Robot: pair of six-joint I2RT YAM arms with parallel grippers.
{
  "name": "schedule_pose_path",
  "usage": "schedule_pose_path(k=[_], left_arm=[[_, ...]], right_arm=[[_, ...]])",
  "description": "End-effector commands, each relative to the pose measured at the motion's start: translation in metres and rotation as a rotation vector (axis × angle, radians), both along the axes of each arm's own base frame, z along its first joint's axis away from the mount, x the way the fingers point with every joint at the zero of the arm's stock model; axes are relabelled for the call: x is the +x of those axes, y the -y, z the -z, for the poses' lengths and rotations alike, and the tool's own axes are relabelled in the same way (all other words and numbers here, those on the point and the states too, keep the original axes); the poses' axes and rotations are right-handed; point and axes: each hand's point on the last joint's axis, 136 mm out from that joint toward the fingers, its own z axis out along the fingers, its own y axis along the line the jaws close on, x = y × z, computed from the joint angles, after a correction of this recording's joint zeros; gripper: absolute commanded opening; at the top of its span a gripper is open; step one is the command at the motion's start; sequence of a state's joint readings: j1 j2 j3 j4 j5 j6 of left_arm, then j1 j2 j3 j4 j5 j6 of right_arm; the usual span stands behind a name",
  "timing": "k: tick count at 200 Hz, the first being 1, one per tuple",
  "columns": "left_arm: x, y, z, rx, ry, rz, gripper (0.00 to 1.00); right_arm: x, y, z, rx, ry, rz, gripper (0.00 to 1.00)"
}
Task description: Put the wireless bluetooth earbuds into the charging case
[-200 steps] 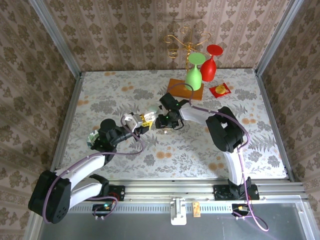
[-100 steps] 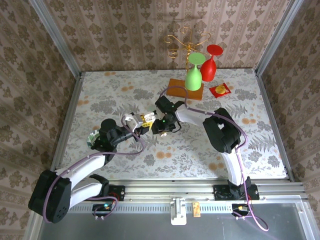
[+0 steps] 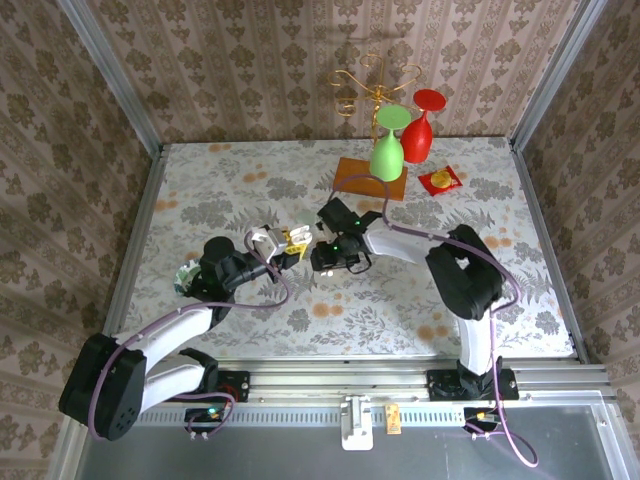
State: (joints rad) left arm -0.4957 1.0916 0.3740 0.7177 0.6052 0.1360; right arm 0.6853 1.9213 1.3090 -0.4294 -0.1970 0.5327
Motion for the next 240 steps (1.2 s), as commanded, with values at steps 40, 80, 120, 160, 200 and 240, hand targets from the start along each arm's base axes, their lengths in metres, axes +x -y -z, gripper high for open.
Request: schedule_pose_path(k=[40,80,120,160,200,240], left_arm=[[-0.001,0.004,-0.007,-0.007,0.055,0.033,0.02],[-0.003,0.004,-0.005,-0.002,0.051,0.034,0.02],[-0.003,0.003,-0.003,0.005,0.051,0.031,0.02],[-0.002,0.004,-0.001,0.006,0.046,0.030,0.02],[-0.001,0.004,0.001,0.006,0.045,0.030,0.02],[0.000,0.005,0.002,0.004,0.042,0.030,0.02]], right_arm=[[0.002,0.014,0.004,0.020,-0.003,0.154,0.39],[0.000,0.008,0.017,0.020,-0.054,0.133,0.35],[-0.005,0.008,0.028,0.007,-0.089,0.119,0.33],[-0.010,0.004,0.032,0.023,-0.121,0.109,0.31],[-0.012,0.006,0.031,0.012,-0.124,0.105,0.26],[-0.014,0.010,0.032,-0.001,-0.124,0.110,0.22]])
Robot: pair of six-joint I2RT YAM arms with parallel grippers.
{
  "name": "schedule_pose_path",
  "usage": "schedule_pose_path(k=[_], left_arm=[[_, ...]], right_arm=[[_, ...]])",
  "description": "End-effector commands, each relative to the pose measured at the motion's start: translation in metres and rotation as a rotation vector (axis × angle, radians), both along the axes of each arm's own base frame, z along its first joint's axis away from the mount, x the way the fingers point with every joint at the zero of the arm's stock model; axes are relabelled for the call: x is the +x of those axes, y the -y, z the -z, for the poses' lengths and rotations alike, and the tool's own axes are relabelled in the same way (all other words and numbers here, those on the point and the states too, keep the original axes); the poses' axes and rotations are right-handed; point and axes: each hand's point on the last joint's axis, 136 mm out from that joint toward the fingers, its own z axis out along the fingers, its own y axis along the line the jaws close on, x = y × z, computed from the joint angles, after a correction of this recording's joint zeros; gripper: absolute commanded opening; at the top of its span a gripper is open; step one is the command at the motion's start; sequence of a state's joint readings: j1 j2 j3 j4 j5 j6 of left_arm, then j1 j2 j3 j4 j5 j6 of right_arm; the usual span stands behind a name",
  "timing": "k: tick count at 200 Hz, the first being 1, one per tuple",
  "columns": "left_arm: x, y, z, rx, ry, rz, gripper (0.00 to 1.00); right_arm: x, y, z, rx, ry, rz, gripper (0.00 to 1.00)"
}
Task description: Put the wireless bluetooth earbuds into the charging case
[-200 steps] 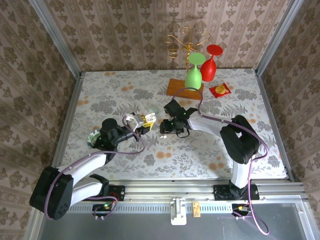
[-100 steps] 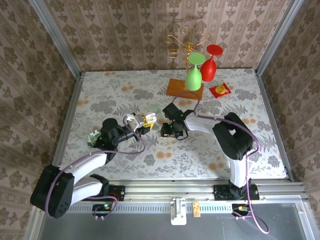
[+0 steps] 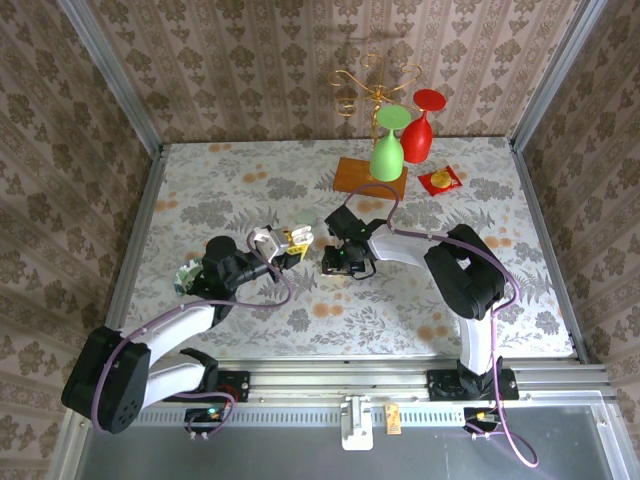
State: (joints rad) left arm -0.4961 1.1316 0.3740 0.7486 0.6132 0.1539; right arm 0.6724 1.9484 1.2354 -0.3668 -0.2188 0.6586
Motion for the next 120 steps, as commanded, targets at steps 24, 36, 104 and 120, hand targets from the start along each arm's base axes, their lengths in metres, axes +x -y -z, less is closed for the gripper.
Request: schedule_pose_path(k=[24,36,104,120], left_arm=[[-0.003,0.002,-0.003,-0.005,0.035,0.019,0.02],[-0.002,0.002,-0.001,-0.001,0.032,0.017,0.02],[0.006,0.001,0.018,0.041,-0.012,-0.012,0.02],[0.008,0.002,0.025,0.052,-0.034,-0.015,0.02]], right_arm=[[-0.005,0.003,-0.002,-0.019,-0.015,-0.004,0.20],[-0.004,0.004,-0.005,-0.023,-0.004,-0.006,0.20],[0.003,0.022,-0.033,-0.095,0.108,-0.024,0.21],[0.006,0.031,-0.043,-0.125,0.158,-0.032,0.21]])
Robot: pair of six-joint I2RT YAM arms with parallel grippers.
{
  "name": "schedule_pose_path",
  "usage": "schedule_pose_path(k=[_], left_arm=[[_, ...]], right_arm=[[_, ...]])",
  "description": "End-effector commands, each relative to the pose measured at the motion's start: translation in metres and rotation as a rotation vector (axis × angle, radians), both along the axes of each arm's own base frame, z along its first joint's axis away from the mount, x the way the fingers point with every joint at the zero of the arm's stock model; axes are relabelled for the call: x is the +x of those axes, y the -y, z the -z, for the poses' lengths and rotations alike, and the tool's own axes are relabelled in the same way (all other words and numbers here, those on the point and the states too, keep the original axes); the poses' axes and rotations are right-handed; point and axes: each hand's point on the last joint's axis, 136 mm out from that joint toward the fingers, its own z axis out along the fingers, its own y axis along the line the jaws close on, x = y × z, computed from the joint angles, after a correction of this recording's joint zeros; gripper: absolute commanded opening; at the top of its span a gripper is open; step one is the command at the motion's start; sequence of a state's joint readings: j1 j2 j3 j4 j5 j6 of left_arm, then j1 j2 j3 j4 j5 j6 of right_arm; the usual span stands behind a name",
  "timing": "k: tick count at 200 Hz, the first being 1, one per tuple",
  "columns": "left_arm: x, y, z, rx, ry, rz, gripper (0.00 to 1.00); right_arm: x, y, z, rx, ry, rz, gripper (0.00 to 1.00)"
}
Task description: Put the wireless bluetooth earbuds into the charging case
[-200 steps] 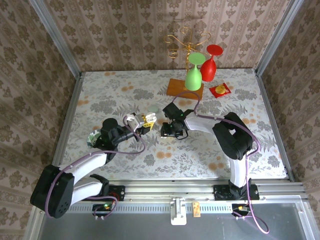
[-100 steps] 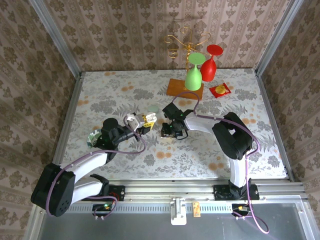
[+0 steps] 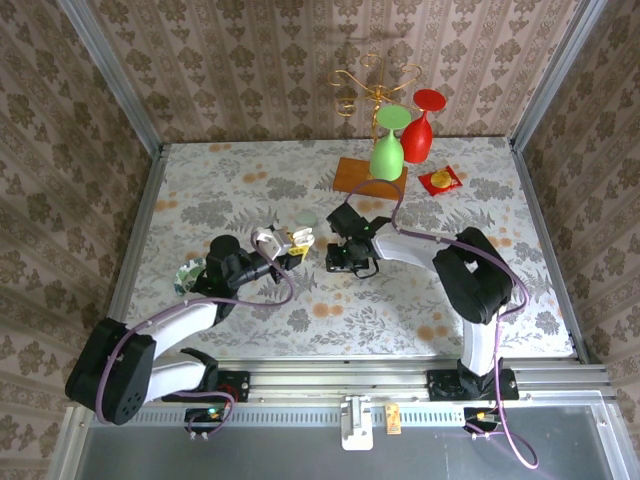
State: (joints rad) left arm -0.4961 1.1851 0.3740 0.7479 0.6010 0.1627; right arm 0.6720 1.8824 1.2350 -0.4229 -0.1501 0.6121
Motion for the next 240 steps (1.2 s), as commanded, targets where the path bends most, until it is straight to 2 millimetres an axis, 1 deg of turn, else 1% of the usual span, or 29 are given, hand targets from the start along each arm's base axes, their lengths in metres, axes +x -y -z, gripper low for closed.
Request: schedule_pose_path(k=[1,31,32,47,68,96,129,161,196,199,202,217,222,240], left_arm=[[0.003,0.001,0.007,0.021,0.004,-0.003,0.02],[0.006,0.003,0.018,0.035,-0.028,0.000,0.02],[0.006,0.003,0.018,0.035,-0.028,0.000,0.02],[0.008,0.005,0.023,0.041,-0.042,0.003,0.02],[0.010,0.007,0.028,0.044,-0.054,0.007,0.02],[0.013,0.011,0.032,0.034,-0.064,0.020,0.02],[0.014,0.014,0.036,0.036,-0.074,0.032,0.02],[0.012,0.015,0.041,0.040,-0.090,0.041,0.02],[0.013,0.016,0.038,0.034,-0.087,0.041,0.02],[0.013,0.016,0.038,0.035,-0.088,0.041,0.02],[0.009,0.018,0.037,0.030,-0.090,0.067,0.02],[0.008,0.018,0.037,0.031,-0.088,0.072,0.02],[0.008,0.019,0.037,0.032,-0.085,0.073,0.02],[0.008,0.019,0.039,0.040,-0.077,0.073,0.02]], right_arm=[[0.004,0.018,-0.024,-0.075,0.097,-0.019,0.21],[0.007,0.031,-0.051,-0.116,0.212,-0.049,0.21],[0.008,0.032,-0.055,-0.117,0.224,-0.050,0.21],[0.010,0.036,-0.071,-0.124,0.279,-0.065,0.21],[0.009,0.037,-0.099,-0.127,0.362,-0.099,0.21],[0.007,0.028,-0.127,-0.111,0.427,-0.143,0.21],[0.000,0.006,-0.148,-0.076,0.474,-0.205,0.21],[-0.005,-0.015,-0.157,-0.053,0.488,-0.266,0.21],[-0.007,-0.033,-0.153,-0.044,0.475,-0.323,0.22],[-0.007,-0.034,-0.152,-0.046,0.476,-0.325,0.22],[-0.007,-0.035,-0.152,-0.046,0.476,-0.329,0.22],[-0.005,-0.040,-0.151,-0.049,0.476,-0.335,0.22],[-0.007,-0.037,-0.146,-0.067,0.454,-0.341,0.22],[-0.006,-0.039,-0.144,-0.080,0.442,-0.344,0.22]])
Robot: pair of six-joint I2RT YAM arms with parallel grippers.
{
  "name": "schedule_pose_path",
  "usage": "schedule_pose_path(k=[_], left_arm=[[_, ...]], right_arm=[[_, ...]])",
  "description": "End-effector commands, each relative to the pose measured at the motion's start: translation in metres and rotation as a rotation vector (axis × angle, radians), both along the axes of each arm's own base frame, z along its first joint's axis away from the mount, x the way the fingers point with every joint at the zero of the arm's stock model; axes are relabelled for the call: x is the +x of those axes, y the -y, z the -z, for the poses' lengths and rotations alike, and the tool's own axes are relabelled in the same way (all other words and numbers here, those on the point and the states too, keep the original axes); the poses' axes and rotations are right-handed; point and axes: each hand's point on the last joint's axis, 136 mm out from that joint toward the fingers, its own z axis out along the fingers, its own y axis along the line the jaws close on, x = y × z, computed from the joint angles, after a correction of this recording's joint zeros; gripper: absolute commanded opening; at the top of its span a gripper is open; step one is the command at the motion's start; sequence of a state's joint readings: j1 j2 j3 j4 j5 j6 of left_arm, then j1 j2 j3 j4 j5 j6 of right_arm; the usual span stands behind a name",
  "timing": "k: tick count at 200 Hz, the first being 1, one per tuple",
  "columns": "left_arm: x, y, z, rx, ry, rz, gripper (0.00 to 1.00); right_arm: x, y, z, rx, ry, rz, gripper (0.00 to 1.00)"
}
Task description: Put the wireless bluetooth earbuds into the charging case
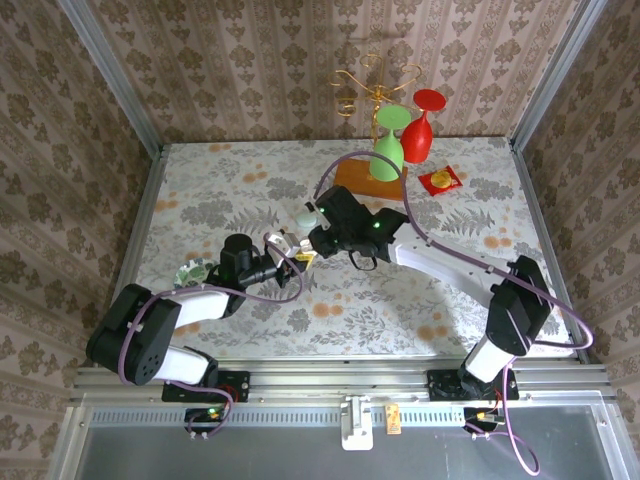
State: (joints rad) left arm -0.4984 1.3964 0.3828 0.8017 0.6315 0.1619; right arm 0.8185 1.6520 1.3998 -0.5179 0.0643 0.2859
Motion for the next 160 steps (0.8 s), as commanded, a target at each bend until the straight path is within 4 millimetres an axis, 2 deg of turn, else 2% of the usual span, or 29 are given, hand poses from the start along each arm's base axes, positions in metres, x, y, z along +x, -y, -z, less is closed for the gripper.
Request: schedule_pose_path(k=[1,107,160], left_arm=[[0.000,0.009,-0.016,-0.027,0.055,0.041,0.02],[0.003,0.011,-0.017,-0.019,0.064,0.041,0.02],[0.002,0.011,-0.014,-0.014,0.061,0.040,0.02]], right_arm=[[-0.003,-0.003,0.003,-0.039,-0.023,-0.029,0.22],[-0.004,0.001,0.021,-0.169,-0.040,-0.065,0.22],[-0.002,0.002,0.017,-0.195,-0.017,-0.059,0.21]])
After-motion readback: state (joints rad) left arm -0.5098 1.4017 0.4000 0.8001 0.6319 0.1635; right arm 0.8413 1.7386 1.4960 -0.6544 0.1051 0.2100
